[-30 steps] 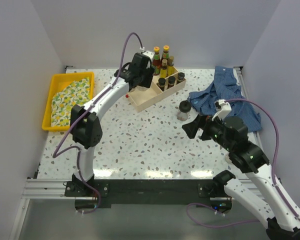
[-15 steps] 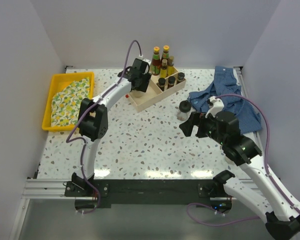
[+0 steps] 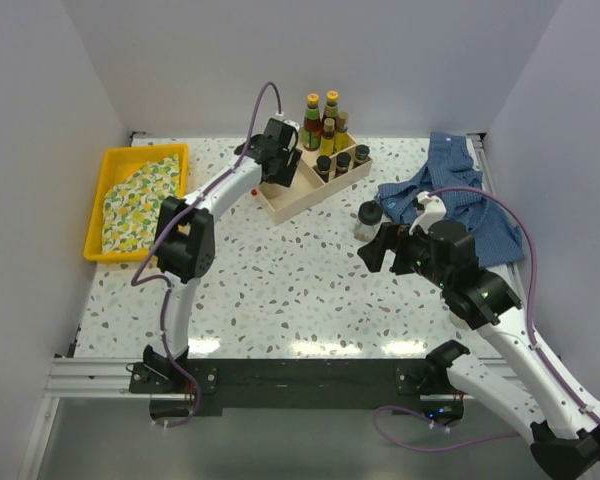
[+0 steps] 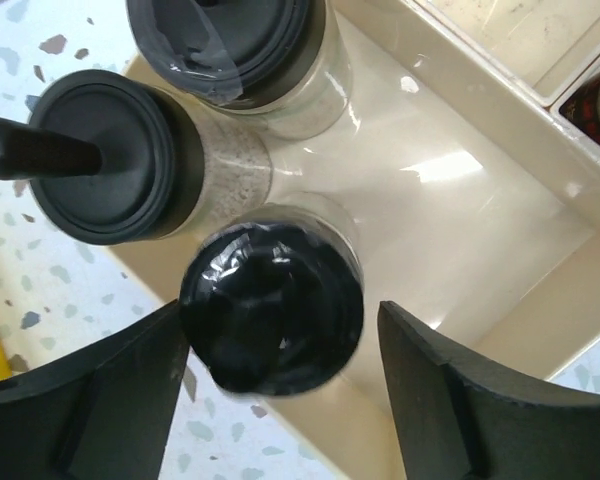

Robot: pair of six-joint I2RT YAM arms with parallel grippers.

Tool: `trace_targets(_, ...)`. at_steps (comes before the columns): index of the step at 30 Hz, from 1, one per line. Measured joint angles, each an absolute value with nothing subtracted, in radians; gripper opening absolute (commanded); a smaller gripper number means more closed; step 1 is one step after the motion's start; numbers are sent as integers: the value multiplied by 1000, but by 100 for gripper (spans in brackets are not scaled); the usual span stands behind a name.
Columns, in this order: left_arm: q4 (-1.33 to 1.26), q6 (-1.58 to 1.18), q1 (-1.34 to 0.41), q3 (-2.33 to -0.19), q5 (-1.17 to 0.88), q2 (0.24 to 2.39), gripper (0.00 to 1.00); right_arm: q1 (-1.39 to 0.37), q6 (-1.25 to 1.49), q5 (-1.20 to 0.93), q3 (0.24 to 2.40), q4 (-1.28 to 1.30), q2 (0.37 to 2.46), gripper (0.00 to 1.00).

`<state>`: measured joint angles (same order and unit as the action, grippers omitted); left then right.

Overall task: Organize the condiment bottles
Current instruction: Place the bottle in the storage box, then pick up the bottle from the center of the board.

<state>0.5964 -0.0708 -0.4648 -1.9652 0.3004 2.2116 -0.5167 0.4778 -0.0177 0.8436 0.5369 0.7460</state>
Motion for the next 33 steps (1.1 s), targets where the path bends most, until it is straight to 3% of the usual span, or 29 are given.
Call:
trace_targets(2, 604, -67, -463, -1965, 306, 2197, 100, -517, 479, -18, 848, 540, 746, 99)
trace_targets(12, 633, -62, -461, -1977, 310, 2081, 100, -517, 516, -21, 889, 556, 690, 99)
trace_targets(18, 614, -70, -474, -1940, 134, 1963, 100, -517, 543, -55, 889, 573, 676, 98)
trace_targets(24, 531, -67, -626, -1851, 72, 1859, 100, -517, 567, -67, 890, 580, 640, 98)
trace_targets(33, 446, -85, -813, -1847, 20, 1960, 94, -517, 562, -41, 948, 634, 542, 99)
